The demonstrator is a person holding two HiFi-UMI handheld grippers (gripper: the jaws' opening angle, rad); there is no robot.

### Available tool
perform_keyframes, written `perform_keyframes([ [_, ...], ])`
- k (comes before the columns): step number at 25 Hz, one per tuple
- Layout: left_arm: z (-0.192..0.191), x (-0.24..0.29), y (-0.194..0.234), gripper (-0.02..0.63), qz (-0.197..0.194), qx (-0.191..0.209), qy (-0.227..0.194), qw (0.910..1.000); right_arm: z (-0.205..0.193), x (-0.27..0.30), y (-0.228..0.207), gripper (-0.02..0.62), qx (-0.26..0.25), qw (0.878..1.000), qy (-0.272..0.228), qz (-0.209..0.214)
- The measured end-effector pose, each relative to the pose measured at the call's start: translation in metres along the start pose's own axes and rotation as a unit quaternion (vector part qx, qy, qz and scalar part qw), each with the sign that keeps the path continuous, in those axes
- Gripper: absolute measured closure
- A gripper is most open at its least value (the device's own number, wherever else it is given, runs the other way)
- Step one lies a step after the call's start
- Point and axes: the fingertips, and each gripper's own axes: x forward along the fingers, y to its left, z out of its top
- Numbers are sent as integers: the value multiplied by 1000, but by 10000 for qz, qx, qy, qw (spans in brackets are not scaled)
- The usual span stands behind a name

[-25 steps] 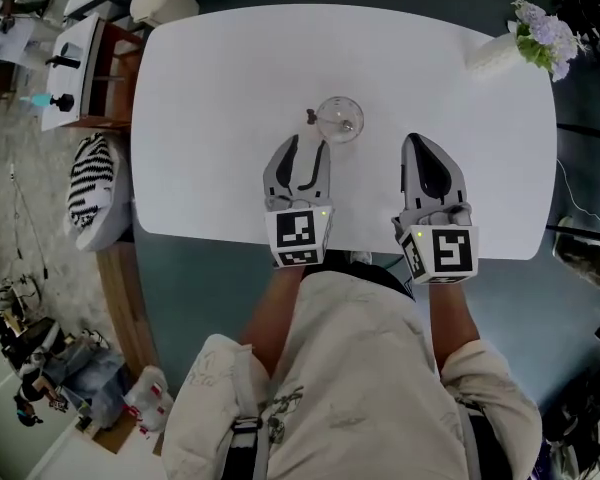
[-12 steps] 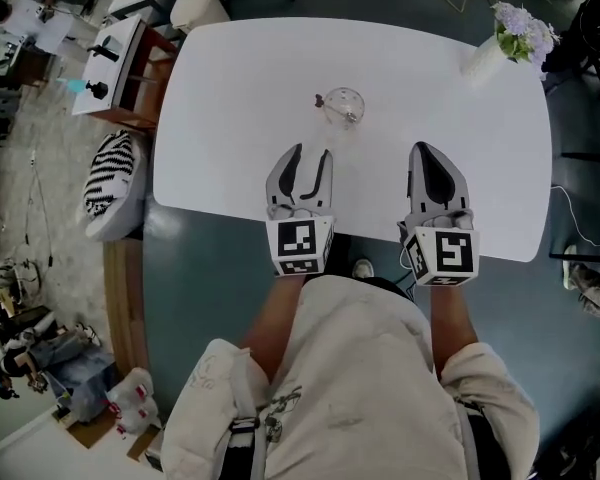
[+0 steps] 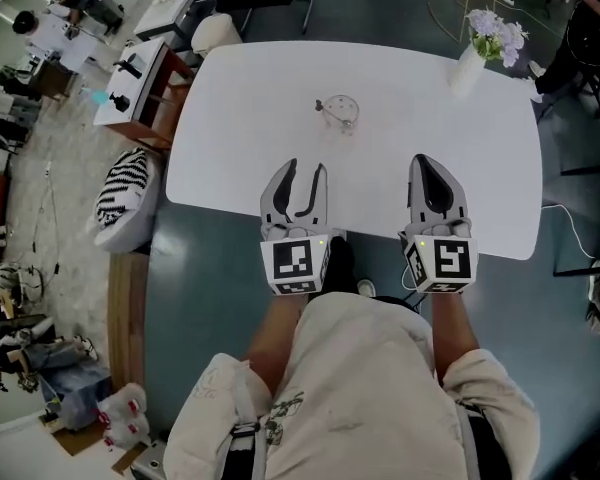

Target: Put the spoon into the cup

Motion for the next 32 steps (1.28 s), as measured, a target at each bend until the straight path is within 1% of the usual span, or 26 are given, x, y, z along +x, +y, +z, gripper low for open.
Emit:
perform_keyframes([
  [6, 32, -30, -13, 449, 70, 212, -378, 9990, 12, -25, -8, 607, -101, 9995, -270, -86],
  [11, 54, -55, -15, 459, 99, 173, -686, 9974, 22, -38, -5, 607, -152, 9991, -385, -116],
  [16, 61, -68, -12, 485, 111, 177, -783, 9967, 32, -45, 4, 607, -215, 9984, -513, -115],
  [20, 65, -71, -13, 531, 130, 218, -875, 9958, 37, -47, 4, 607, -263, 9980, -564, -147],
  [24, 67, -72, -15, 592, 139, 208, -937, 9953, 39, -51, 0, 607, -287, 9977, -584, -179],
  [28, 70, -76, -17, 597, 116, 314, -950, 9949, 41, -54, 2, 607, -305, 9977, -570, -195],
  [32, 68, -75, -15, 597, 123, 311, -933, 9951, 42, -55, 3, 607, -328, 9977, -566, -201],
])
